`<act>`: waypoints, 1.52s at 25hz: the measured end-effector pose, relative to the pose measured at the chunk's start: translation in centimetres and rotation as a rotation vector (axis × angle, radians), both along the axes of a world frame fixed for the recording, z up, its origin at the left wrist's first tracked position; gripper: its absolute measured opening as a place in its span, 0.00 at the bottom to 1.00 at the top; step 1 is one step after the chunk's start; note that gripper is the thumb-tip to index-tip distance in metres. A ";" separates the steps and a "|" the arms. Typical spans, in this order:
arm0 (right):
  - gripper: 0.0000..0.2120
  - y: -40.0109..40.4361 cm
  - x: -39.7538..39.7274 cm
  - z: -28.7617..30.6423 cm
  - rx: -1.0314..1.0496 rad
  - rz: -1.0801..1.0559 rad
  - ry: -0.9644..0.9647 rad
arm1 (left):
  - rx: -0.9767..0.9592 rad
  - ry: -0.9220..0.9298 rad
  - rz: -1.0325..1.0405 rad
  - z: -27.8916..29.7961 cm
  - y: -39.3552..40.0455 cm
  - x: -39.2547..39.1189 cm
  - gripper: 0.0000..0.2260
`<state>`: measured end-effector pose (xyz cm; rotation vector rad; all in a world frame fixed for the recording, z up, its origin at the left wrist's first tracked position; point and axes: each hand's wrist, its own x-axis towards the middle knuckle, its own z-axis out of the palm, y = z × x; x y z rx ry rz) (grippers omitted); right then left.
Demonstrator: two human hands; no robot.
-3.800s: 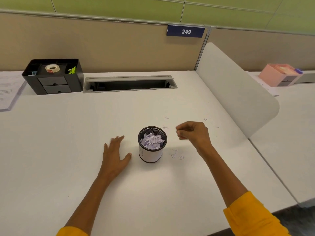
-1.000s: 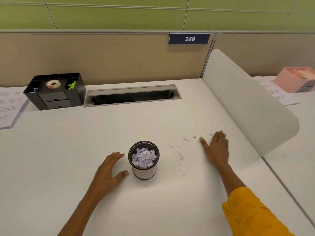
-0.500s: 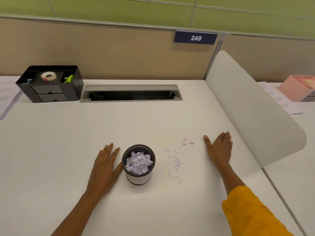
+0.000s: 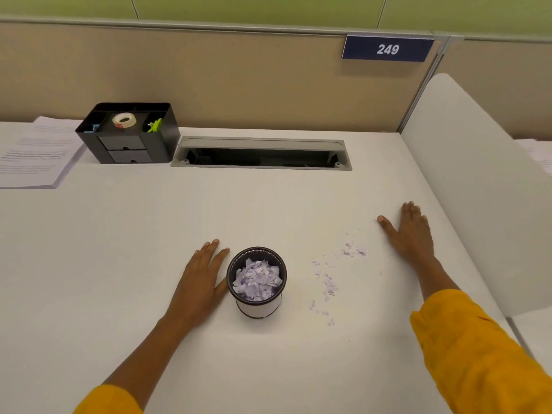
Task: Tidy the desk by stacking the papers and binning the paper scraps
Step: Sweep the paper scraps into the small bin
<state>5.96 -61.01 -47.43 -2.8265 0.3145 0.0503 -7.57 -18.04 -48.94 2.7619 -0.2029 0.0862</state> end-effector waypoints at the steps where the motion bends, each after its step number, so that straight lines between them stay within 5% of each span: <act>1: 0.38 0.6 -0.1 -0.1 -0.015 0.058 -0.001 | 0.002 -0.001 0.000 0.0 0.0 0.0 0.44; 9: 0.31 8.4 -6.6 0.4 0.134 0.429 -0.013 | -0.015 -0.013 0.009 0.2 -0.4 -0.1 0.45; 14: 0.44 11.6 -12.2 0.1 0.108 0.585 0.003 | -0.036 -0.026 0.028 0.3 -0.9 -0.4 0.36; 19: 0.23 13.5 -17.2 0.1 -0.009 0.611 -0.093 | -0.059 -0.037 0.027 -0.2 -0.7 -0.7 0.37; 22: 0.27 14.5 -19.3 1.4 -0.110 0.606 -0.096 | -0.077 -0.044 0.025 -0.4 -0.5 -1.0 0.38; 27: 0.09 15.1 -20.6 1.8 -0.164 0.348 -0.073 | -0.065 -0.045 0.028 -0.7 -0.4 -1.4 0.37; 34: 0.08 14.0 -18.5 6.3 0.379 -0.054 -0.174 | -0.075 -0.058 0.024 -0.5 -0.4 -2.0 0.36; 38: 0.05 15.3 -17.2 11.5 0.777 -0.076 -0.298 | -0.082 -0.078 0.019 -0.4 -0.8 -1.7 0.36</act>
